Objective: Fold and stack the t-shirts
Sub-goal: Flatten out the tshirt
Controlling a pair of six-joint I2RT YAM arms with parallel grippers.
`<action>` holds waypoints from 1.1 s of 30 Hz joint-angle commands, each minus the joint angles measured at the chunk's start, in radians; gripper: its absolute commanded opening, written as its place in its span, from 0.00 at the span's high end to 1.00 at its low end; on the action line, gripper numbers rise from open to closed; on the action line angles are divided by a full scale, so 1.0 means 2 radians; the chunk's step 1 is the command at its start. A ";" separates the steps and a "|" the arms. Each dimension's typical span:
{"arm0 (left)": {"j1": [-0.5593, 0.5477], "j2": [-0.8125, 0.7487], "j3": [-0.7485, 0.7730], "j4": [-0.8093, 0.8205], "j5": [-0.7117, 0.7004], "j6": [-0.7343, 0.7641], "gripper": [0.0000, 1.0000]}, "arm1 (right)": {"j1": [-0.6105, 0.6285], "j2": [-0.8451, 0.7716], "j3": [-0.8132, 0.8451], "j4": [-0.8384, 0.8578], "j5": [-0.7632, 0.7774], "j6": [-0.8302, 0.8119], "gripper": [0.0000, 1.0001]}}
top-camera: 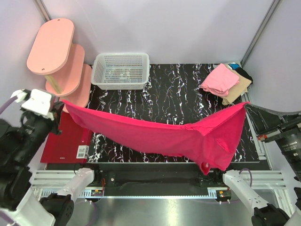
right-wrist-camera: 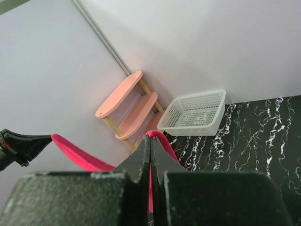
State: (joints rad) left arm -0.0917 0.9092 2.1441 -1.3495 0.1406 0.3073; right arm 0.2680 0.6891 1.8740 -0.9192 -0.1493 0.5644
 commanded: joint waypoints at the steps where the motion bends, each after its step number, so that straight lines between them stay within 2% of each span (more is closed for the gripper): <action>1: 0.000 -0.001 -0.103 -0.035 -0.006 -0.002 1.00 | -0.002 0.034 -0.020 0.022 0.051 -0.019 1.00; 2: 0.000 -0.006 -0.158 -0.004 -0.011 0.000 1.00 | -0.001 0.050 -0.024 0.022 0.062 -0.021 1.00; 4: 0.000 -0.014 -0.212 0.031 -0.033 0.008 1.00 | -0.001 0.070 -0.044 0.032 0.093 -0.028 1.00; 8: 0.000 0.021 -0.351 0.139 -0.082 0.023 1.00 | -0.002 0.154 -0.082 0.058 0.119 -0.025 1.00; 11: 0.000 0.078 -0.409 0.214 -0.119 0.036 1.00 | -0.003 0.223 -0.102 0.078 0.129 -0.018 1.00; 13: 0.001 0.115 -0.422 0.266 -0.151 0.045 1.00 | -0.004 0.258 -0.115 0.096 0.132 -0.019 1.00; 17: 0.004 0.253 -0.379 0.298 -0.185 0.053 1.00 | -0.023 0.360 -0.114 0.112 0.124 -0.015 1.00; 23: 0.004 0.403 -0.285 0.313 -0.240 0.069 1.00 | -0.054 0.446 -0.103 0.148 0.089 0.004 1.00; 28: 0.005 0.478 -0.235 0.318 -0.263 0.083 1.00 | -0.057 0.499 -0.070 0.157 0.076 0.006 1.00; 33: 0.005 0.510 -0.205 0.317 -0.269 0.079 1.00 | -0.057 0.530 -0.055 0.160 0.076 0.008 1.00</action>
State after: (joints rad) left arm -0.0887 1.9091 1.6596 -0.7555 -0.3347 0.4511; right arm 0.1562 1.7210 1.7058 -0.6548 0.0109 0.5732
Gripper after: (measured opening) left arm 0.008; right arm 0.010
